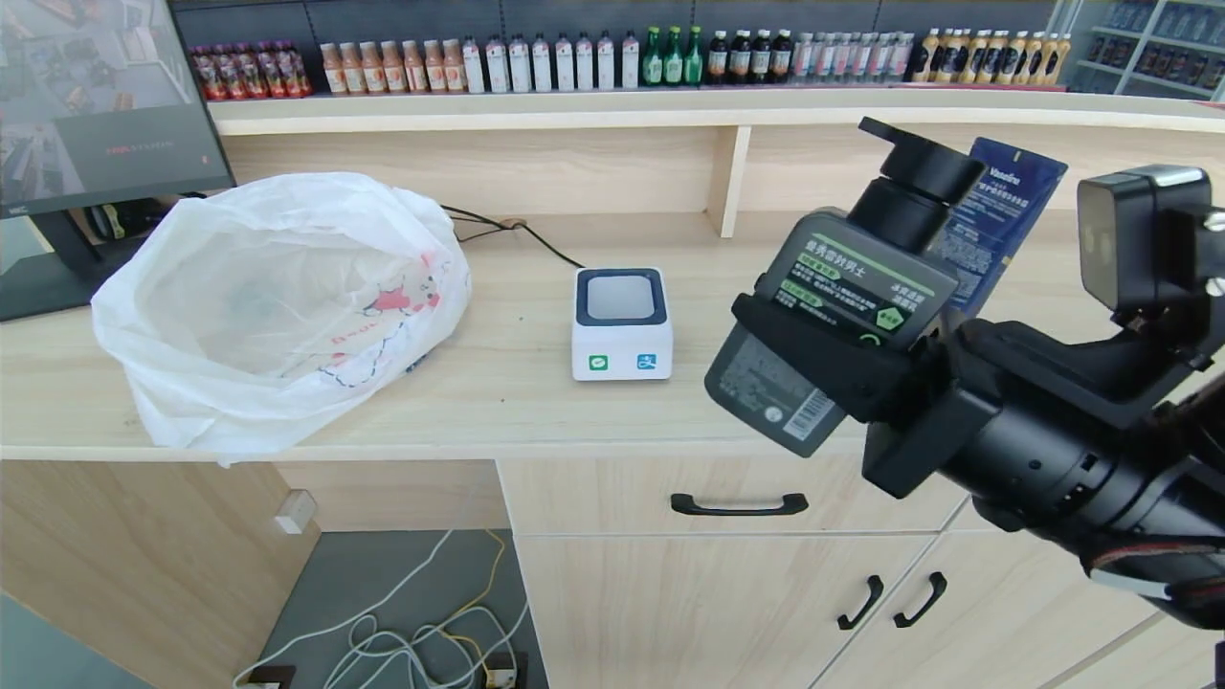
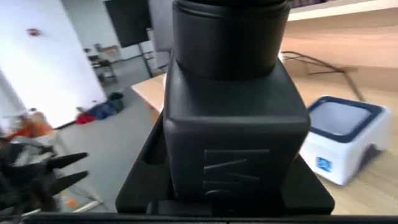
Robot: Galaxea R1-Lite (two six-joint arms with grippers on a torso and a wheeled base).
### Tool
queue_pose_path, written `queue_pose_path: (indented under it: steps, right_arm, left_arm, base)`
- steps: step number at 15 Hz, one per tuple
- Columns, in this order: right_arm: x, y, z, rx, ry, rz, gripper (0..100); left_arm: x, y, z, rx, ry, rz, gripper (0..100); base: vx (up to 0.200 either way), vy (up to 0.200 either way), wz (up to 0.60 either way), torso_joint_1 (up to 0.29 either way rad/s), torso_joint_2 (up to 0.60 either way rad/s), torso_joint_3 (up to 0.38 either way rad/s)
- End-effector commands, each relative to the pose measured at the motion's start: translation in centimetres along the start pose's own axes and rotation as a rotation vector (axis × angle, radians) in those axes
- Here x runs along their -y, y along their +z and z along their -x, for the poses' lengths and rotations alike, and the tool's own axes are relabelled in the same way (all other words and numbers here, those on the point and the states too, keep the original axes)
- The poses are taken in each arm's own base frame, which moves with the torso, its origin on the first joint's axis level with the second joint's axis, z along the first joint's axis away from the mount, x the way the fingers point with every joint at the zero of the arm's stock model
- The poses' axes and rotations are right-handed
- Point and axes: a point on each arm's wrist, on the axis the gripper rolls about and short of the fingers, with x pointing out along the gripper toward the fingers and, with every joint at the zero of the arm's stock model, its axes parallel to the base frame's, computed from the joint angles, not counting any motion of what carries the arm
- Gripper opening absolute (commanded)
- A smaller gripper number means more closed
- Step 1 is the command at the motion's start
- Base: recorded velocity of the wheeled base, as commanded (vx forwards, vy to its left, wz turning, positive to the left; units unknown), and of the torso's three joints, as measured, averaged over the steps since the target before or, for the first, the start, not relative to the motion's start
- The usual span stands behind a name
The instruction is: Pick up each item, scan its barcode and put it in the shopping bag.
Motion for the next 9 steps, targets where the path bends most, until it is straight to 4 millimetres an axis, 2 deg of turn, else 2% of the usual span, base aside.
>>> queue_pose_path:
  steps: [1,7,9]
  right_arm:
    - [0.3,0.2,0.5,0.007,-0.114,0.076,0]
    - [0.0,0.6,3.1,-0.013,-0.393,0.293,0]
    - [0.2,0.6,3.2,-0.016,-0.453,0.301,0]
  left_arm:
    - [0.0,0.0,0.0,0.0,0.0,0.0,100]
    - [0.0,0.0,0.0,0.0,0.002,0.0,100]
    - [0.0,0.0,0.0,0.0,0.0,0.0,100]
  base:
    - [0.0,0.0,0.0,0.0,0.0,0.0]
    - [0.0,0.0,0.0,0.0,0.0,0.0]
    - [0.0,0.0,0.0,0.0,0.0,0.0]
